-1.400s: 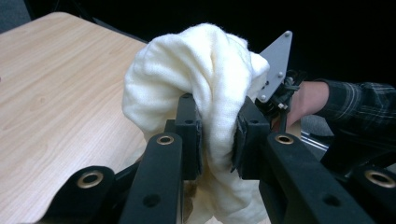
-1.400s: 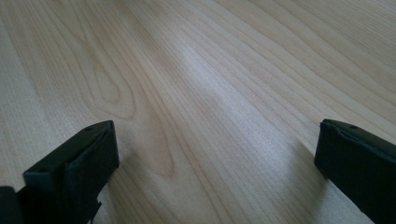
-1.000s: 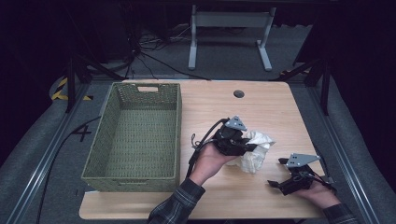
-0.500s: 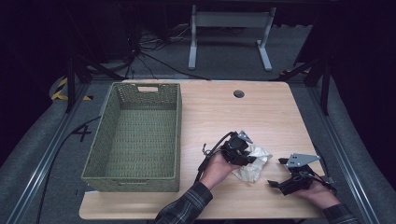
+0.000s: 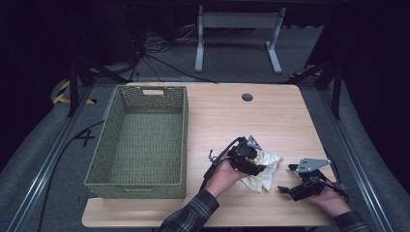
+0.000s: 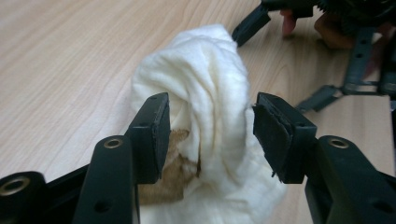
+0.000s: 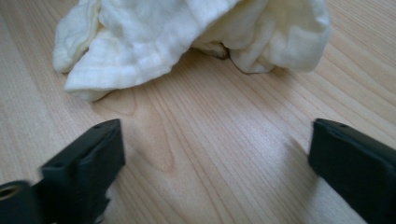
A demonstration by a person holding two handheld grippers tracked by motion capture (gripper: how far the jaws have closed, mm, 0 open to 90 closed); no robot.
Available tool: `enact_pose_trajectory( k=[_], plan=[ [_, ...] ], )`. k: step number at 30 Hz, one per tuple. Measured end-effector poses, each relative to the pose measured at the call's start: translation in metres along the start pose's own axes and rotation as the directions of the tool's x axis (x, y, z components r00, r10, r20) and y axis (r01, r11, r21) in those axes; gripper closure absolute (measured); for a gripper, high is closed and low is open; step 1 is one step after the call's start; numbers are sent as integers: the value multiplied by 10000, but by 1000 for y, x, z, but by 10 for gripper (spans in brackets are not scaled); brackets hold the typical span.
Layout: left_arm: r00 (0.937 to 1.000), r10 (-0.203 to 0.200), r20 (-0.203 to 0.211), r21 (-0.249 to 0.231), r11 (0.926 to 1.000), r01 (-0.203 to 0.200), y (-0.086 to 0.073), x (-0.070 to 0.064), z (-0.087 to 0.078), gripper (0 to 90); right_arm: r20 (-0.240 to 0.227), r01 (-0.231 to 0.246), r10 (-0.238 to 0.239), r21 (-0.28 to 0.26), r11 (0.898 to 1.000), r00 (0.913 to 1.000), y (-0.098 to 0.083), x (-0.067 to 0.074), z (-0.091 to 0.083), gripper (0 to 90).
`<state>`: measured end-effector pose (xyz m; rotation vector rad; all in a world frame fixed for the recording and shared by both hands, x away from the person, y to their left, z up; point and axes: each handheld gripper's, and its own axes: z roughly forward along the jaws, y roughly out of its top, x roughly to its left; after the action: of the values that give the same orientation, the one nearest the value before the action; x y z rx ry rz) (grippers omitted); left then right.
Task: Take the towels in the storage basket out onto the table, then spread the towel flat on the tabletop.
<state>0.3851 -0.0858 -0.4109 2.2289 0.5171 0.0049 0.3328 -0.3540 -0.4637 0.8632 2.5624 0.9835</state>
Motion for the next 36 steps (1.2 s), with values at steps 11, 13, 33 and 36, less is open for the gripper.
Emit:
enact_pose_trajectory(
  k=[11,13,33,36],
  plan=[
    [9999,152,-37,252,9996,-151,-32,-24,-15,508,-925,-48,-17,-701,9975,9957,9,6,-15,378],
    [9997,257,-10,302,9992,-257,-37,-27,-14,528,-1104,111,-195,-761,9970,9937,10,10,-15,421],
    [9946,1021,196,1282,9863,-1038,-48,-45,29,602,-2315,561,-718,-739,9957,9702,19,29,-5,553],
    [9949,1002,-100,1359,9859,-979,-47,-44,29,706,-2358,525,-698,-790,9955,9693,20,29,-4,565]
  ],
)
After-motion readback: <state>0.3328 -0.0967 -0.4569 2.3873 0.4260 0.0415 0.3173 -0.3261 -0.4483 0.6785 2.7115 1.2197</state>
